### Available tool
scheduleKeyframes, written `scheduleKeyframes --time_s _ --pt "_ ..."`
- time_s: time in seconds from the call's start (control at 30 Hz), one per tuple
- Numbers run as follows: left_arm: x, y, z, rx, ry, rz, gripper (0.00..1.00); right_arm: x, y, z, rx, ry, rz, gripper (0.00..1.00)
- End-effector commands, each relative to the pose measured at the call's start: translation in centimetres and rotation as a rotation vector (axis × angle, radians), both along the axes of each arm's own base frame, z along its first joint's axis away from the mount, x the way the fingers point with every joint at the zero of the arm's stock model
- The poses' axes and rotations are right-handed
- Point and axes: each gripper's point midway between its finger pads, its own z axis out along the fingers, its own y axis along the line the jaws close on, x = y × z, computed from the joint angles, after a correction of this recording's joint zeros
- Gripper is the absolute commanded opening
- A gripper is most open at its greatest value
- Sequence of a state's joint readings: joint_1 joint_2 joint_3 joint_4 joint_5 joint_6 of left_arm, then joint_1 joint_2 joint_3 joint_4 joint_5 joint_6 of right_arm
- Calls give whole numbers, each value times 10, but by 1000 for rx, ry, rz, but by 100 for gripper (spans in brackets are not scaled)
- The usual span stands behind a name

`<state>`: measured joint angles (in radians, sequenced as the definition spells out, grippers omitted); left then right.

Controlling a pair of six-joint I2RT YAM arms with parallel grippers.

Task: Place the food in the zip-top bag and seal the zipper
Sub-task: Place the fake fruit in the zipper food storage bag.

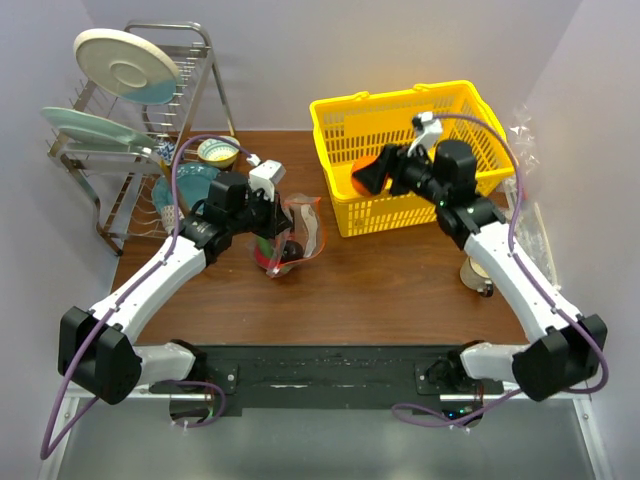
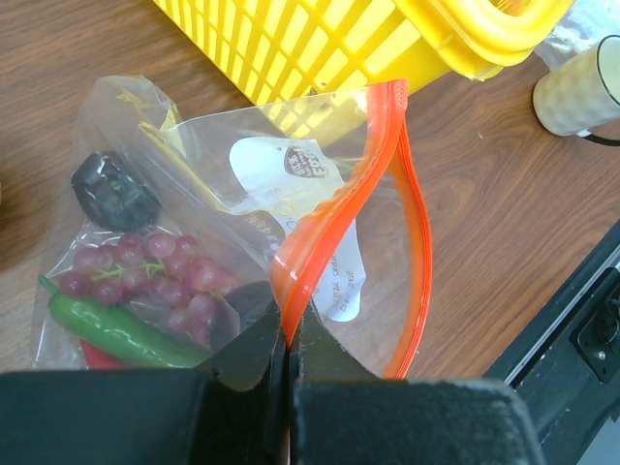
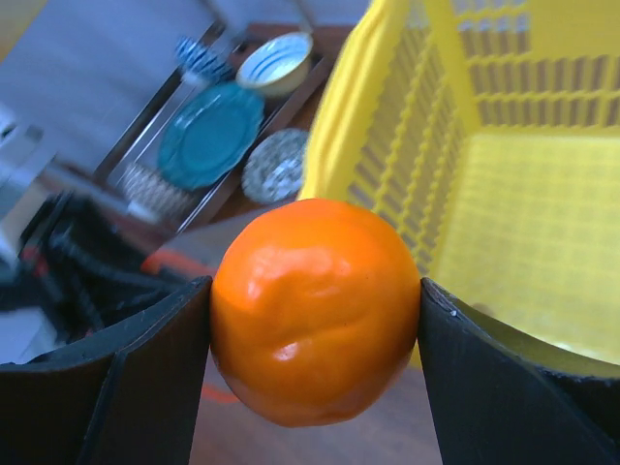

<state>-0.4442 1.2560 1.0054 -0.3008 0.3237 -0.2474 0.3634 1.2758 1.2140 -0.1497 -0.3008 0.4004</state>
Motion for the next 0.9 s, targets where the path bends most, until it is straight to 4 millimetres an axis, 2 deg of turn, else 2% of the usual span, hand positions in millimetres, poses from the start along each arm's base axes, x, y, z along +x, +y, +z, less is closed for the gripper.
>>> scheduleKeyframes --time_s 0.0,0.03,0.07,0.13,0.17,0.23,0.27,0.43,0.5,0.53,0.6,0.7,0.73,0.77,0.8,0.87 --pt "7 3 19 -16 -69 16 0 -54 48 2 99 -27 261 54" --pt "7 4 18 -14 -69 19 0 -67 59 4 112 -39 303 54" --pt "7 4 19 -12 -72 22 0 -74 65 -10 112 -13 321 54" --pt "8 5 19 -8 -72 25 0 -87 79 -15 139 -5 358 54" --pt "8 6 19 -7 -75 26 0 -92 83 -27 140 18 366 54" --pt "8 5 20 -8 -75 25 0 -101 96 -29 161 19 398 53" --pt "8 4 21 -11 -79 22 0 -101 102 -36 157 35 403 53" --pt "11 3 20 6 -71 7 0 -110 134 -36 198 11 442 51" --pt "11 3 21 6 -77 6 0 -106 142 -46 203 24 429 51" --pt "10 3 23 4 -83 6 0 -101 145 -43 221 -2 417 51" --pt "9 3 26 -1 -79 12 0 -88 147 -58 215 17 361 51" --pt "6 2 38 -7 -79 14 0 -76 152 -61 210 1 320 53" --pt "6 2 44 -11 -85 16 0 -73 155 -71 191 13 313 53" --pt "4 3 42 -2 -66 17 0 -67 155 -70 182 1 288 53" --pt "3 2 49 -6 -71 16 0 -64 156 -72 178 3 278 53" --pt "0 4 52 0 -57 16 0 -59 155 -78 163 8 256 53"
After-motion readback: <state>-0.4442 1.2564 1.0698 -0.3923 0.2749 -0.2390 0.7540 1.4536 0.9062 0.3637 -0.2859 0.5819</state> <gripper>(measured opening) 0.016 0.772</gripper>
